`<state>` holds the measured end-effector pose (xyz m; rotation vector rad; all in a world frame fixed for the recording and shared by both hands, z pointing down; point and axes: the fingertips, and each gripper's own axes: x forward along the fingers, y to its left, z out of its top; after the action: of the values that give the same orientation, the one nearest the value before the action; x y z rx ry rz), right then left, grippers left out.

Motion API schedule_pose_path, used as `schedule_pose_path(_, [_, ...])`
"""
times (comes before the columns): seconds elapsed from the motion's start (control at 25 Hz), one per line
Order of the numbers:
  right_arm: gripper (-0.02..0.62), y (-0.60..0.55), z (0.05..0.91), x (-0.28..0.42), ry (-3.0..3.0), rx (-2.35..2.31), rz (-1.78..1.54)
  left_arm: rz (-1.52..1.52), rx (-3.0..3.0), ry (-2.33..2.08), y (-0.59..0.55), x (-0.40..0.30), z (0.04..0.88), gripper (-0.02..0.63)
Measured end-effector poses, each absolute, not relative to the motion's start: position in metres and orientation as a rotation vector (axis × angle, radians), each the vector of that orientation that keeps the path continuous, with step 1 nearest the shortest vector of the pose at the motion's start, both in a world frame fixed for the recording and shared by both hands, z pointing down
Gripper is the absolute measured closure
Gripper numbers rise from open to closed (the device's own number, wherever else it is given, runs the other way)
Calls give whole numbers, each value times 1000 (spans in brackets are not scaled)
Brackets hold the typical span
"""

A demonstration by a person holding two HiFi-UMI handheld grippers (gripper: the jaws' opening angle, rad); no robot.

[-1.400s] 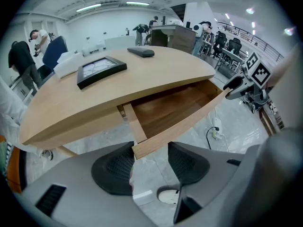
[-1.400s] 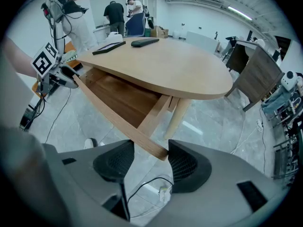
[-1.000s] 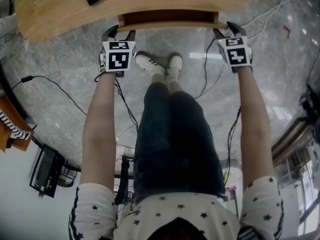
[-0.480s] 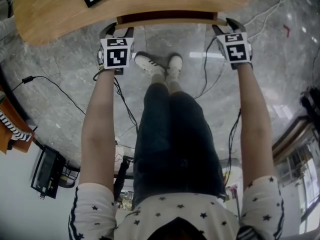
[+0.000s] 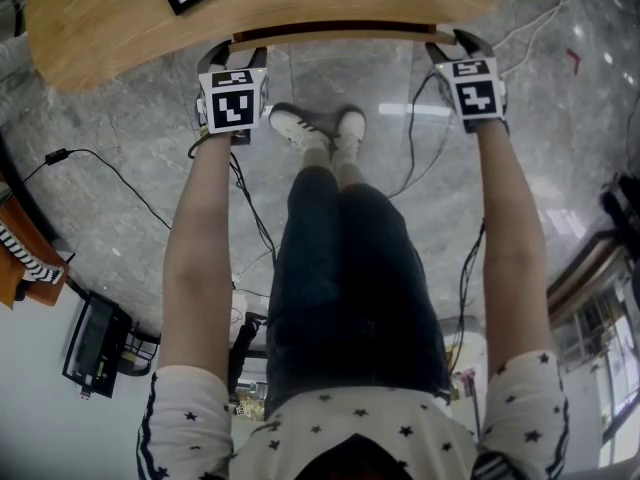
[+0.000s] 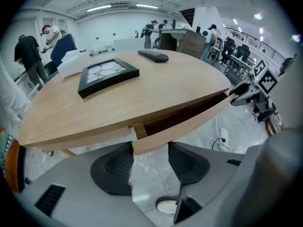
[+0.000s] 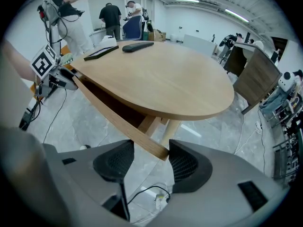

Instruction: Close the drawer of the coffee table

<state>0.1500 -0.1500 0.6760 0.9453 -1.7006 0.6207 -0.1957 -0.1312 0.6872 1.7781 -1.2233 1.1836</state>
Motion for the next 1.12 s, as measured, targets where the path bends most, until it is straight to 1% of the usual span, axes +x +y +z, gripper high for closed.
schedule_pose_path(0.24, [357,-159,676,149,-1707,960,616,1050,1702,-1298,-137,-195,688,374])
schedule_pose_path(1.12, [357,-188,677,148,-1735,1058,592,937,1646,-1378,-164,-196,689,377])
